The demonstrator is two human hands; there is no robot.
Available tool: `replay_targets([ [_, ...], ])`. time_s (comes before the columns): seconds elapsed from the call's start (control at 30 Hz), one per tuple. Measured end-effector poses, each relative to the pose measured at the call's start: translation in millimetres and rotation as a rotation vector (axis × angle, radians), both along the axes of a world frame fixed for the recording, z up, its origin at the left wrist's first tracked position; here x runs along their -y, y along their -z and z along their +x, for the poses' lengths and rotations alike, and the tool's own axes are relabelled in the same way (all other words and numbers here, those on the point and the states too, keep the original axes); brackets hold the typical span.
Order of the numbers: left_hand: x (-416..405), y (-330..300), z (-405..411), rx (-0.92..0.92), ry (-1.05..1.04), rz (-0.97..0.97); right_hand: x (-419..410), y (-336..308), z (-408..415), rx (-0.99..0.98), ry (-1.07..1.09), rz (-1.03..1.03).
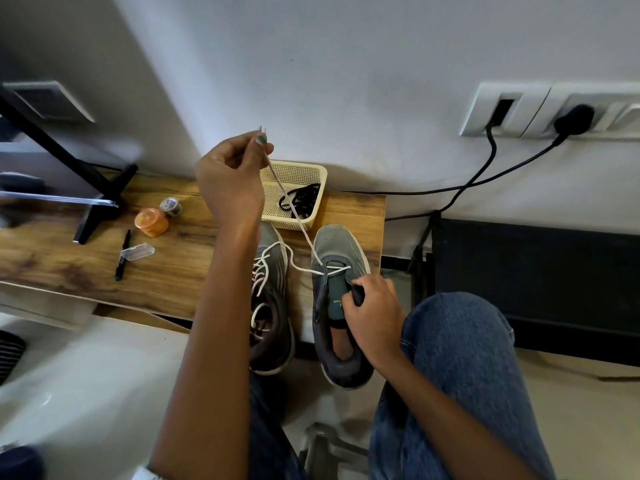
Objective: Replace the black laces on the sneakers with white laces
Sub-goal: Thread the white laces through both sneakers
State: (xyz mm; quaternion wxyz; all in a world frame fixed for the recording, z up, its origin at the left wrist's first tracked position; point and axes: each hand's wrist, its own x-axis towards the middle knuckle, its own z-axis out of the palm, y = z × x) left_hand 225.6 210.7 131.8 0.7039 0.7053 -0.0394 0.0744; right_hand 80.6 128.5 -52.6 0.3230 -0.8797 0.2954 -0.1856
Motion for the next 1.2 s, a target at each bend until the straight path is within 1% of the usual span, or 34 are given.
replay_targets([
  [0.03, 0, -5, -1, -0.044, 0.024, -0.049, 0, 0, 0, -0.001, 0.001, 0.002],
  [0.13, -1, -17, -2, -0.263, 0.121, -0.232, 0, -1, 0, 0.001, 0.003, 0.009],
  [0.2, -3, -24, -1, -0.329, 0.156, -0.316, 0, -1, 1, 0.006, 0.006, 0.017],
  [0.27, -6, -30, 1, -0.302, 0.157, -0.351, 0, -1, 1, 0.005, 0.006, 0.016],
  [0.37, -10, -41, 3, -0.208, 0.134, -0.338, 0, -1, 1, 0.009, 0.003, 0.018],
  [0.53, -17, -66, 3, -0.100, 0.116, -0.385, 0, -3, 0, -0.004, 0.000, 0.023],
  [0.7, -23, -80, 0, 0.030, 0.122, -0.347, 0, -3, 0, -0.001, -0.001, 0.020],
  [0.73, -22, -80, -2, 0.051, 0.117, -0.310, 0, -3, 0, -0.001, -0.004, 0.020],
  [0.8, -17, -73, -7, 0.077, 0.102, -0.175, 0, -4, 0, -0.007, -0.008, 0.024],
  [0.9, -5, -41, -22, 0.061, 0.125, 0.037, 2, -5, 1, -0.009, -0.013, 0.016],
  [1.0, -1, 15, -44, -0.039, 0.205, 0.277, 6, -5, 3, -0.043, -0.047, 0.037],
  [1.07, 0, 54, -60, -0.144, 0.259, 0.457, 11, -5, 4, -0.079, -0.085, 0.067],
  [1.13, 2, 86, -75, -0.218, 0.282, 0.621, 18, -5, 5, -0.110, -0.117, 0.129],
  [1.2, 6, 107, -87, -0.256, 0.281, 0.730, 26, -4, 7, -0.111, -0.139, 0.207],
])
